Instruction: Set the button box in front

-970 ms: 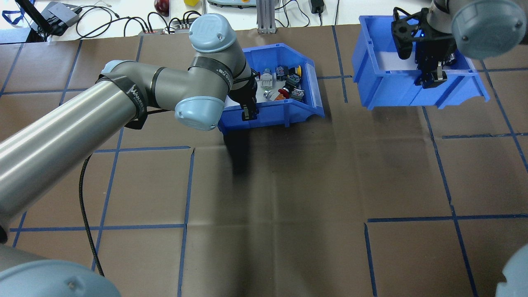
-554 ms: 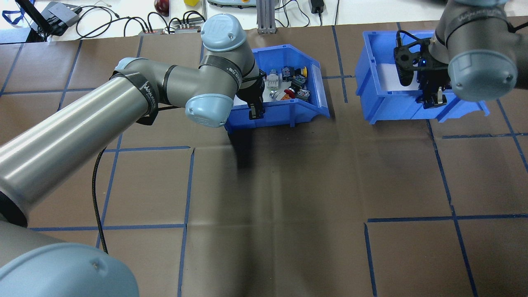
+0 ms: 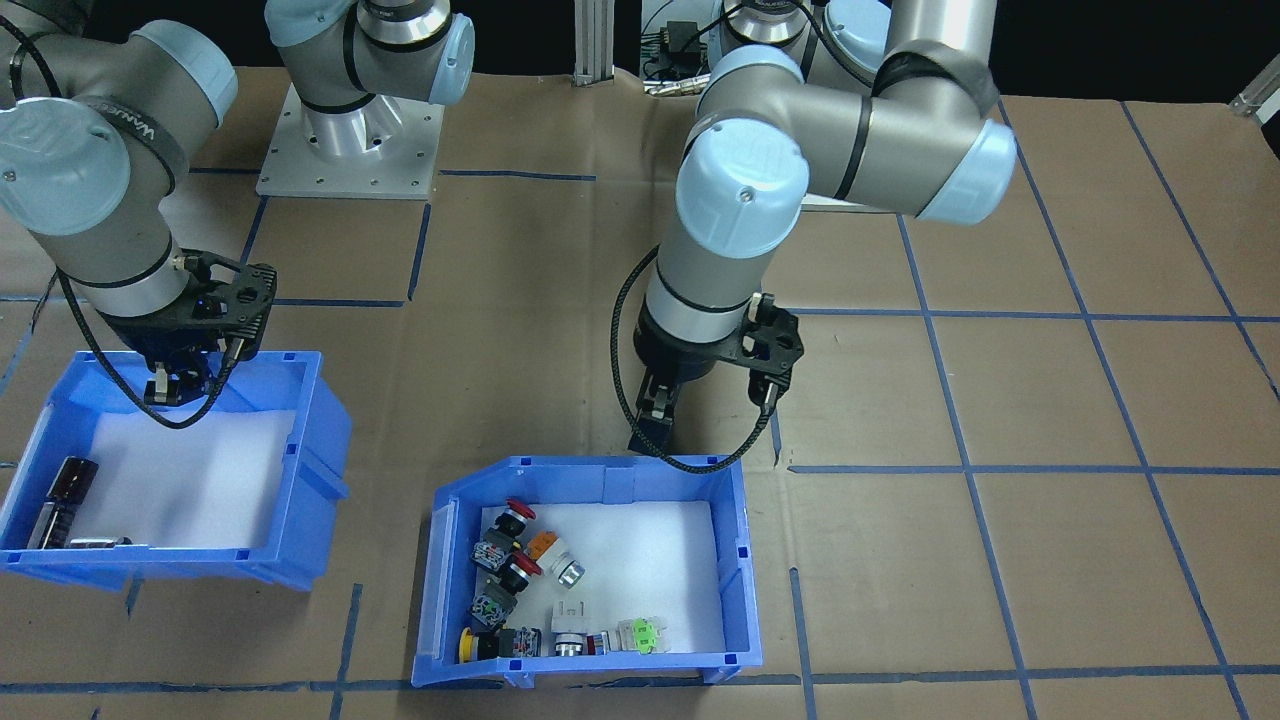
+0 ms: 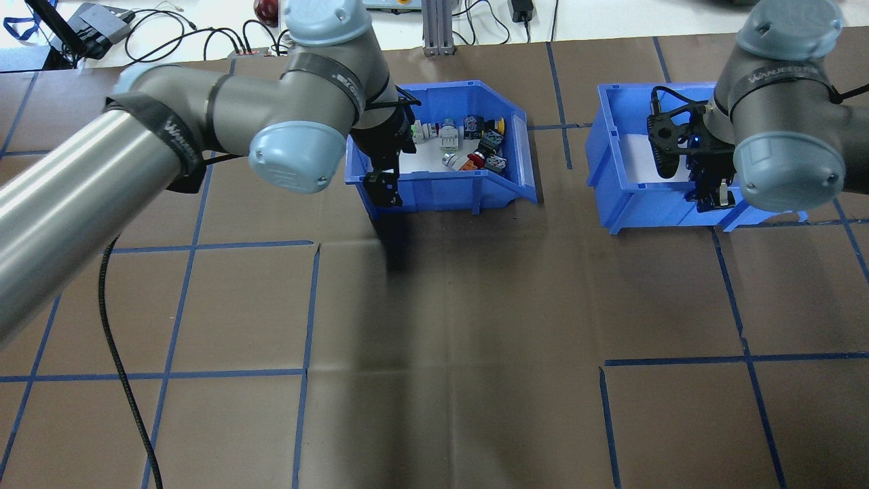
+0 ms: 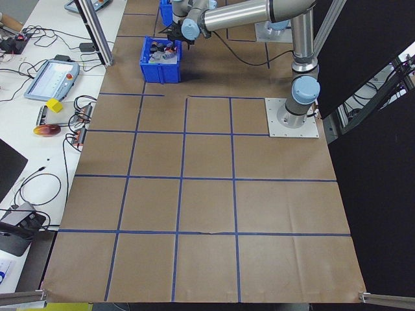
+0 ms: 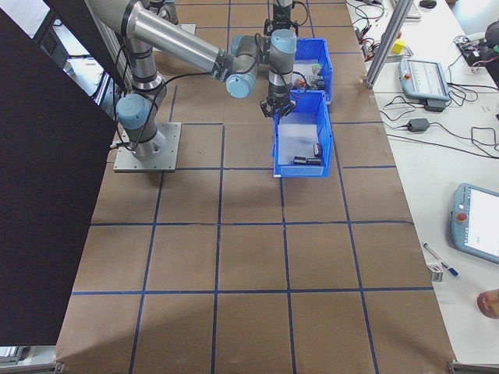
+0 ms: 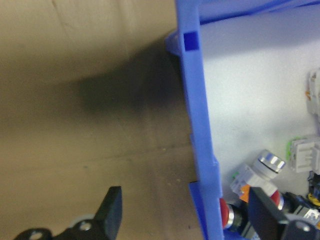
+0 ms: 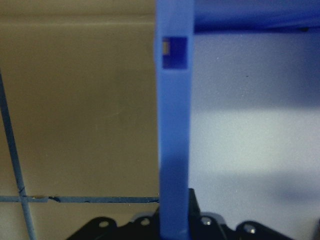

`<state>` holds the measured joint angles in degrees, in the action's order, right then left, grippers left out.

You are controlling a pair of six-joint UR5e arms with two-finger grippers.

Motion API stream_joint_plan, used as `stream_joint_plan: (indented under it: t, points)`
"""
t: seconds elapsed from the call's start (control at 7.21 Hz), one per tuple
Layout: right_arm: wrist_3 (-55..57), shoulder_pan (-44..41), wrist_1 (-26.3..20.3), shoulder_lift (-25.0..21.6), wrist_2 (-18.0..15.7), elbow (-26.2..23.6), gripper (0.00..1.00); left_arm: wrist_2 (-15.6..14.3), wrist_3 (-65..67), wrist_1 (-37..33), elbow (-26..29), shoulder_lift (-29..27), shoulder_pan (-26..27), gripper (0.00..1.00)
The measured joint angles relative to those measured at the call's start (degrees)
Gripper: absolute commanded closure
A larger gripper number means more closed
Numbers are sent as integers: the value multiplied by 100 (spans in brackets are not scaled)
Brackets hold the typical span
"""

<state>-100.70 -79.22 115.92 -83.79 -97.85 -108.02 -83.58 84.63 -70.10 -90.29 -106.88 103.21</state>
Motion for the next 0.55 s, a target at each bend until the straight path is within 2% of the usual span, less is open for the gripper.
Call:
stream_joint_plan:
  t: [0.55]
  points:
    - [78,-47,-664,-973,-1,-639,92,-18,-4239,-1328,-149,1240,-698,2]
